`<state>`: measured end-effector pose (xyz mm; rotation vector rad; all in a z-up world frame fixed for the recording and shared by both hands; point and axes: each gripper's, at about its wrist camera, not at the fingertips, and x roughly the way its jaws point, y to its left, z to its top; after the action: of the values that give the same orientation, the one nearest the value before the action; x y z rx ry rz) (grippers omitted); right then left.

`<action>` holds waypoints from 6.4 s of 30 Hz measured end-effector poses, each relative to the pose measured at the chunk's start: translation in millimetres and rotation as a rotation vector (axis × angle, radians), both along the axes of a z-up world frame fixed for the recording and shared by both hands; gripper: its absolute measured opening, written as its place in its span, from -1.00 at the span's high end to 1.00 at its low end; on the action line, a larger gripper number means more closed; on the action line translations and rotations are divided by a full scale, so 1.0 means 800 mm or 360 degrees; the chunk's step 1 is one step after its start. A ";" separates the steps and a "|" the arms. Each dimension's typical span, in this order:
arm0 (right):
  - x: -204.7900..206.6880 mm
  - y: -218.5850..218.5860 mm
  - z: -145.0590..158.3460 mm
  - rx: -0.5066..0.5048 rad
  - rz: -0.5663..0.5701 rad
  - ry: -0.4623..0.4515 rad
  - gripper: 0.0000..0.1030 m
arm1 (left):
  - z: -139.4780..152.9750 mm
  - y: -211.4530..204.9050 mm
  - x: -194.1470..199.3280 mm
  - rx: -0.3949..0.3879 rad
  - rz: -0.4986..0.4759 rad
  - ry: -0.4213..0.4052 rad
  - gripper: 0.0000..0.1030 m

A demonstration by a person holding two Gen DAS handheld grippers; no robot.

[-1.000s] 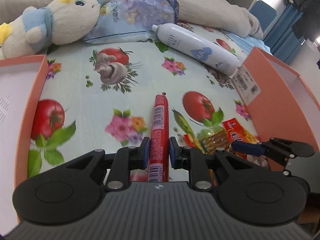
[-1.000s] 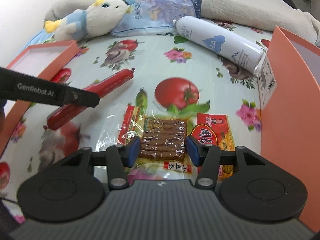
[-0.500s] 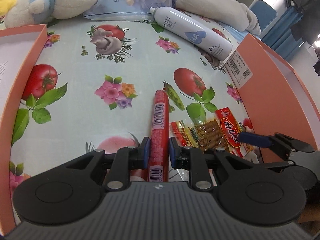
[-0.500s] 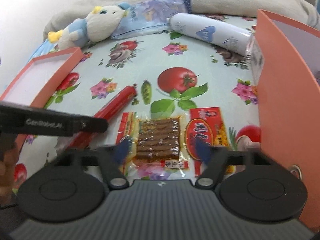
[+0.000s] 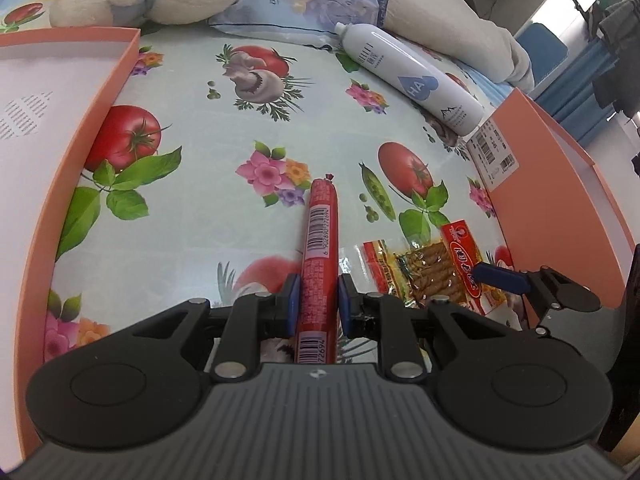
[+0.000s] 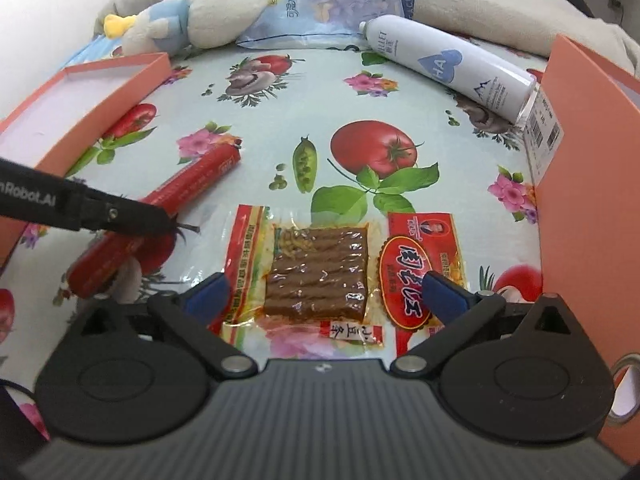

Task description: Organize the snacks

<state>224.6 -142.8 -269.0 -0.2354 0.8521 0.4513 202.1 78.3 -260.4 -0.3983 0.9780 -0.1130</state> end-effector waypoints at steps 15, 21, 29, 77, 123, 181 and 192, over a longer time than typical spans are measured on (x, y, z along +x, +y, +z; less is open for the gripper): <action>-0.008 0.010 0.018 -0.0026 0.0112 0.0018 -0.03 | 0.006 -0.008 -0.018 -0.0032 0.0047 -0.0017 0.55; -0.017 0.011 0.025 -0.0037 0.0139 0.0034 0.00 | 0.023 -0.007 -0.032 -0.0019 0.0086 -0.0062 0.55; -0.034 -0.001 0.053 -0.0006 0.0106 0.0004 0.00 | 0.055 -0.016 -0.043 -0.0007 0.0094 -0.0128 0.55; -0.007 -0.165 0.295 0.0209 -0.0315 -0.0576 0.01 | 0.288 -0.180 0.027 0.0004 -0.0060 -0.0540 0.55; 0.016 -0.325 0.153 0.0190 -0.0873 -0.0059 -0.07 | 0.161 -0.373 0.115 0.0154 -0.0583 -0.0130 -0.05; -0.245 -0.285 0.281 0.0354 -0.0933 -0.0590 -0.14 | 0.332 -0.300 -0.183 0.0212 -0.0570 -0.0779 -0.06; -0.246 -0.279 0.267 0.0357 -0.0933 -0.0548 -0.14 | 0.308 -0.286 -0.173 0.0199 -0.0515 -0.0686 -0.58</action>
<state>27.5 -366.1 -55.0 0.1448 0.4922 -0.0481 63.4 -150.8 -13.9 -0.0892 0.6112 -0.4120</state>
